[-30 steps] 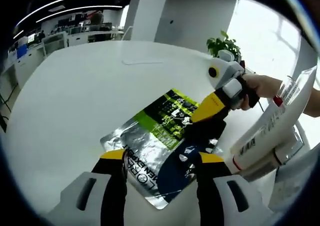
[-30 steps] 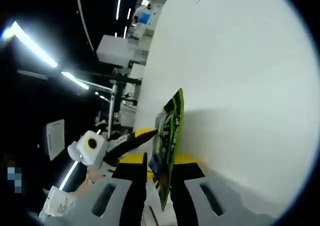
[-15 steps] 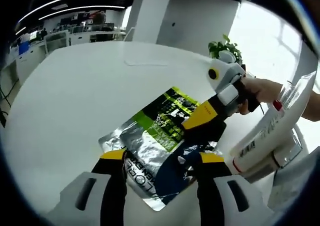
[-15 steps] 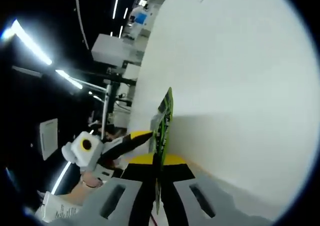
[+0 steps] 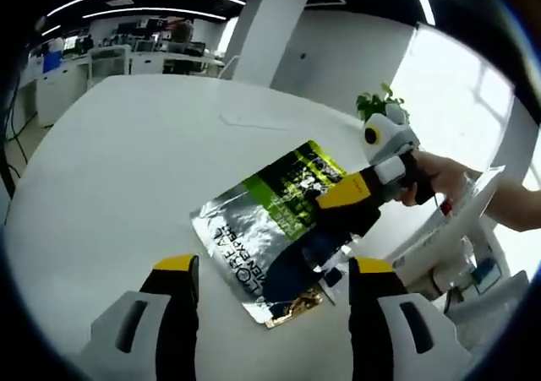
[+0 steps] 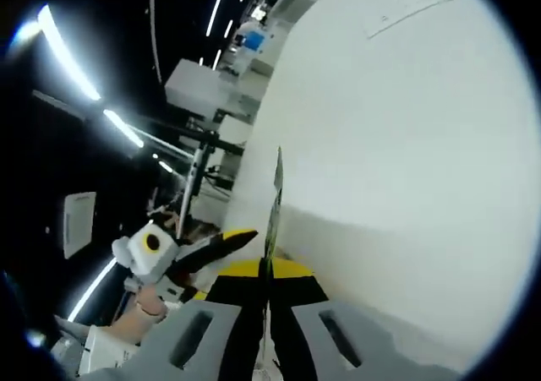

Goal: Arrange the skincare products in the storage area until every visible bottle or jar stands upright without overlapping.

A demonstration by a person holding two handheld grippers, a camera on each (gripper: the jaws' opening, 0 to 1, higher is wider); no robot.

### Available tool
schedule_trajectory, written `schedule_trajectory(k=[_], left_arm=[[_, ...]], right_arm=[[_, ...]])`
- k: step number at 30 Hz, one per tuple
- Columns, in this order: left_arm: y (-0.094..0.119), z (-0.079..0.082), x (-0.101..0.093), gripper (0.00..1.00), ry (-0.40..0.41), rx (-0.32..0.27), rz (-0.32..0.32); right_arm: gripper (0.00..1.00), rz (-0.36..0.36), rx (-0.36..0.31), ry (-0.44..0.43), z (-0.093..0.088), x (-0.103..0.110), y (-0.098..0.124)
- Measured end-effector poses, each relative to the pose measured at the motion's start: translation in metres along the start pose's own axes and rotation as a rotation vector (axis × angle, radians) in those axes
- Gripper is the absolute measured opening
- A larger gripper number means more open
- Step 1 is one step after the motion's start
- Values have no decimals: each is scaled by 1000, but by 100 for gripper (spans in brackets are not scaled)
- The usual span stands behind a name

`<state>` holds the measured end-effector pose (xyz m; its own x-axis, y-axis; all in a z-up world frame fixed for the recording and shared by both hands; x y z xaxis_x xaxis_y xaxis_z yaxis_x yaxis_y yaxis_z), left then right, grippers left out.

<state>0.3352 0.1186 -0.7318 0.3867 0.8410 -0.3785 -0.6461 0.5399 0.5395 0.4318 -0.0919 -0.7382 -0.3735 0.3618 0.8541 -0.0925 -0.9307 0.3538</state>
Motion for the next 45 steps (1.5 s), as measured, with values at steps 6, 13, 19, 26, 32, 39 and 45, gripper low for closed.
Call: schedule_trajectory(k=[6, 13, 19, 26, 32, 39, 45], left_arm=[[18, 6, -9, 70, 59, -50, -47], [35, 21, -18, 80, 158, -145, -110], [45, 29, -27, 91, 186, -190, -164], [59, 39, -40, 96, 230, -267, -231], [73, 51, -57, 98, 219, -314, -280], [89, 69, -81, 91, 281, -425, -368], [96, 77, -93, 77, 310, -513, -386]], right_arm=[[1, 30, -69, 30, 13, 18, 12], [1, 79, -162, 66, 25, 44, 28], [1, 116, -211, 109, 30, 68, 38], [1, 158, -252, 170, 29, 100, 46], [1, 203, -279, 210, 25, 125, 50], [1, 261, -313, 260, 14, 155, 56], [1, 294, -335, 300, -1, 176, 62]])
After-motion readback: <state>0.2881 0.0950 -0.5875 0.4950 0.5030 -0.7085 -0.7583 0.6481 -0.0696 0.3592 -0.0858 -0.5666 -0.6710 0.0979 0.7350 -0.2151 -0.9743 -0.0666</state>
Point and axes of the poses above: the point that each gripper's makers call its tool centre point, and the gripper's own axes: y roughly backward along the fingers, x roughly to its left, z roughly out of its top, the point moved 10 cm from there along y, roughly backward along the fingers, and after that the axes turned 1 degree about z, right-handed, at the moved point
